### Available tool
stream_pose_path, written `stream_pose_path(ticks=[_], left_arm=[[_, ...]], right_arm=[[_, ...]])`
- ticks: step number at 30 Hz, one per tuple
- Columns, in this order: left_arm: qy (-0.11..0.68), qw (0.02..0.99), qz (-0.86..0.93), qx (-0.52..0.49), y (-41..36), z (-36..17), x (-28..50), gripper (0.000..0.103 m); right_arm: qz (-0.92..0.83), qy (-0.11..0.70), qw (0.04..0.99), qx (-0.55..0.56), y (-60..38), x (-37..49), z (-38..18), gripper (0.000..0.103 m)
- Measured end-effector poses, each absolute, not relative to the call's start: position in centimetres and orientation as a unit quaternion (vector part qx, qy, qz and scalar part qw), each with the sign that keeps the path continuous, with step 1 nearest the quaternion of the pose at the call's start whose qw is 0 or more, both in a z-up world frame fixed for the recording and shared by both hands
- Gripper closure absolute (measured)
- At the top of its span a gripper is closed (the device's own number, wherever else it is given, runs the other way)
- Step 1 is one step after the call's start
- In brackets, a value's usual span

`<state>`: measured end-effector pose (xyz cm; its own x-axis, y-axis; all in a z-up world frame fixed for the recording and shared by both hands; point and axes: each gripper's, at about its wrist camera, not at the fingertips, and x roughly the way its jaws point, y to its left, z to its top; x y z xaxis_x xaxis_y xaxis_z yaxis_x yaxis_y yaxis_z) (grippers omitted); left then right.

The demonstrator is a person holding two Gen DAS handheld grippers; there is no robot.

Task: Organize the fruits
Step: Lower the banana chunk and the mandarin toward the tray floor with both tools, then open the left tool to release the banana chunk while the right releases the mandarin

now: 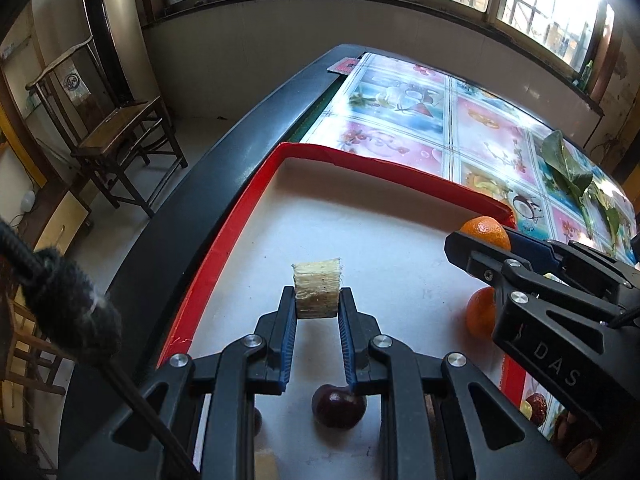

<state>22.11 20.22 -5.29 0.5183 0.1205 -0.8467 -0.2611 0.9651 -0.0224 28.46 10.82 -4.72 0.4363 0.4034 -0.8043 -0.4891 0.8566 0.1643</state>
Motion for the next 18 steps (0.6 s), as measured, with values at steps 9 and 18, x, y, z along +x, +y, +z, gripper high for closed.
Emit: stream_pose_path(ticks=[9,18], left_arm=[[0.496,0.858,0.115,-0.064,20.0,-6.2,22.4,0.081],[0.48,0.866,0.127,-0.053,19.6,-5.0,21.5,0.066]], right_arm=[[0.266,0.484,0.831,-0.059,11.2,29.0,-7.1,0.066],[0.274,0.48,0.833,-0.04,10.2,29.0,-6.6,0.065]])
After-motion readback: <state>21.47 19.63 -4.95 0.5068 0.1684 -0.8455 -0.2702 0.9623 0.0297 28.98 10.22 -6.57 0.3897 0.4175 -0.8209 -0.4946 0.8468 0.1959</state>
